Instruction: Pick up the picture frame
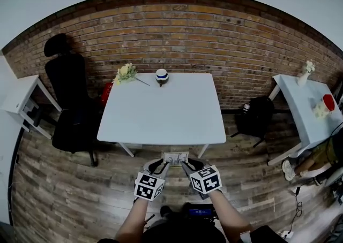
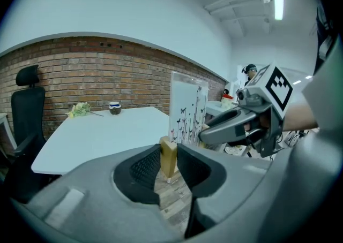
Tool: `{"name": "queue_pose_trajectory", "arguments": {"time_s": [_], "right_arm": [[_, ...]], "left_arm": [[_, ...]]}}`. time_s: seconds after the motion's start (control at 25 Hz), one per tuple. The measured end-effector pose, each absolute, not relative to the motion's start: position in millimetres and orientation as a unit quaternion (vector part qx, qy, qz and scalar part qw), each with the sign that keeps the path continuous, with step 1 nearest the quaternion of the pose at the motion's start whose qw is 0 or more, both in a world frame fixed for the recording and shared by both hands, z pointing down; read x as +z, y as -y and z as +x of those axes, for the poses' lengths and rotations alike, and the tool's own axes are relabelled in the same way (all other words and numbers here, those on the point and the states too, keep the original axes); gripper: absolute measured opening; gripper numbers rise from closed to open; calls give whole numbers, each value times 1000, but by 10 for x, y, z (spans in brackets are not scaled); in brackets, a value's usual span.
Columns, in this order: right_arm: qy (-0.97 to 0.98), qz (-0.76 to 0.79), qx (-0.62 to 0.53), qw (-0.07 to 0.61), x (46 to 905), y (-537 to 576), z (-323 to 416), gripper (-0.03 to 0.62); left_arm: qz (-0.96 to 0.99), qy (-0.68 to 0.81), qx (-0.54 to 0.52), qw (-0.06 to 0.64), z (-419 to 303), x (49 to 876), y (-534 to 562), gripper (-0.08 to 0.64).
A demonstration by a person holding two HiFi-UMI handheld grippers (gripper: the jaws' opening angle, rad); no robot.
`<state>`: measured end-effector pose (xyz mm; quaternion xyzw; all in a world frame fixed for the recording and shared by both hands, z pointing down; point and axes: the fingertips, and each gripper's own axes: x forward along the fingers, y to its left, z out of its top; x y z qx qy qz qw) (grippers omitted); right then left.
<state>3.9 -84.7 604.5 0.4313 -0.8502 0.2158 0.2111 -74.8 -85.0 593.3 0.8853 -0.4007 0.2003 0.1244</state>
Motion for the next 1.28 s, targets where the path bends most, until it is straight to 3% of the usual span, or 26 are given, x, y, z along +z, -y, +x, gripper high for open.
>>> {"name": "queue_pose_trajectory", "arguments": {"time_s": [1.28], "right_arm": [[863,408,214,209,6060,864,133,106]], "left_arm": [[872,422,213,126,-651,5939,826,103]]}}
